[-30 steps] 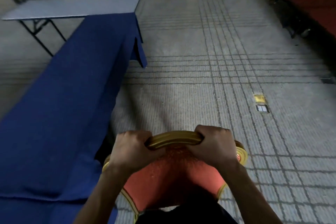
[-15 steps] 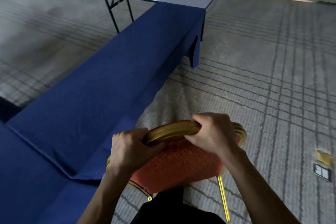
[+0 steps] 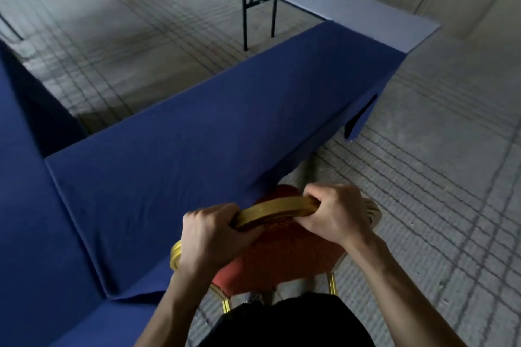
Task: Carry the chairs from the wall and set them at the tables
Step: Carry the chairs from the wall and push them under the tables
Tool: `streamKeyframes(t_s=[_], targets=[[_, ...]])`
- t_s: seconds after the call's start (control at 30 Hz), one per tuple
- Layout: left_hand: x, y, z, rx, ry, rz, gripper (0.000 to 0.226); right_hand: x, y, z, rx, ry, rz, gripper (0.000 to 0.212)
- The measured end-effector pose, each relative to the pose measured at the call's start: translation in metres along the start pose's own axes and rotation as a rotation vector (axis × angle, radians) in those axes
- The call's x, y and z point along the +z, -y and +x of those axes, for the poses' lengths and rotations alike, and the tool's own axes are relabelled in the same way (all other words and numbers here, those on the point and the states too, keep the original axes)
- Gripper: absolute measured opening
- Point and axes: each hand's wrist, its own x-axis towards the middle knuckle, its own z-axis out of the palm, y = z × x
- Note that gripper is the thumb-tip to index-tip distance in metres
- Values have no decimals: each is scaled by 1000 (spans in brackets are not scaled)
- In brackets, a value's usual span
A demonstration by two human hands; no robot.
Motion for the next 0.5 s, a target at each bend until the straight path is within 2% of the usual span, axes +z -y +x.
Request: streamKeyframes(t_s=[0.13,0.33,0.5], targets=[[6,20,14,-54,-58,74,55,27,-9,41,-94,18,60,43],[14,40,38,-162,-110,150,43,69,-21,98,-156,83,165,49],[16,57,59,-237,-137,222,40,98,-23,144,-249,109,275,42]])
